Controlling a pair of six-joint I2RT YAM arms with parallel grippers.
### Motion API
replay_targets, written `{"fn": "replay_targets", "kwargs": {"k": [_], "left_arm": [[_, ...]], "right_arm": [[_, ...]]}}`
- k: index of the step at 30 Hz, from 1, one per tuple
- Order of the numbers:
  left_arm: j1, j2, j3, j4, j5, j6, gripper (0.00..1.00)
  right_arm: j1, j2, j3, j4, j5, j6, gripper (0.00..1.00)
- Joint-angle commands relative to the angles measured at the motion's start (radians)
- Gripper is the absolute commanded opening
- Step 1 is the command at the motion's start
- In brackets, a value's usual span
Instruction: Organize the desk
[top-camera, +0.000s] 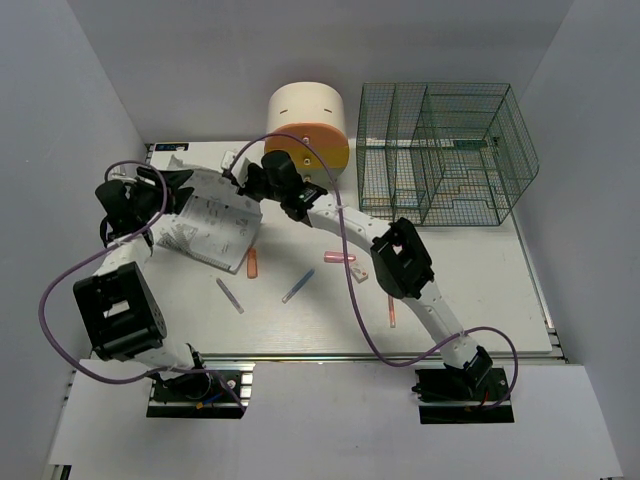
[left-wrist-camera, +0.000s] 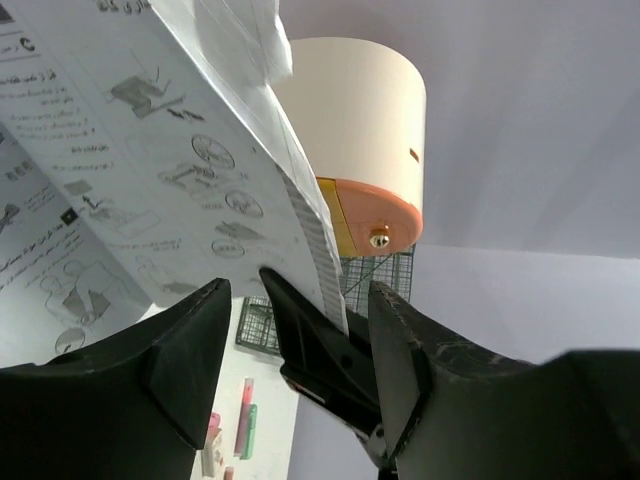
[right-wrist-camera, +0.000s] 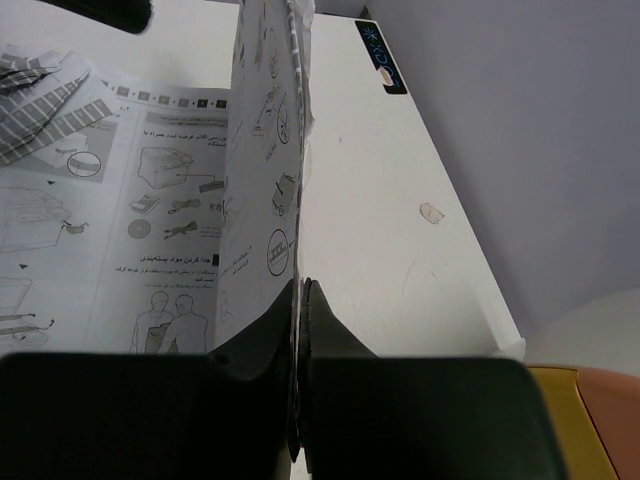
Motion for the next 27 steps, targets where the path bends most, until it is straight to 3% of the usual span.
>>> {"fn": "replay_targets", "kwargs": {"k": [1,6,14,18,27], "left_arm": [[0.006,-0.098,0.032,-0.118,-0.018,0.077,0.67],[0.006,-0.199,0.018,-0.332,-0.092,0.192,0.67],[0.006,-0.280,-0.054,-0.425,-0.118,0.231,0.61],[0.006,-0.302,-0.126,-0.386,-0.077,0.237,0.60],[0.006,-0.297,-0.273,-0.132,0.002,0.198,0.64]], "right_arm": [[-0.008,-0.116,0.064,0.134,0.012,0.021,0.00],[-0.011,-0.163,0.073,0.129,-0.013,0.055,0.00],[-0.013,-0.218,0.113,0.132,-0.025,0.101,0.00],[-0.014,-0.249,0.112,0.126,-0.040,0.113,0.00],[-0.007,-0.332,0.069,0.115,-0.112,0.153,0.00]]}}
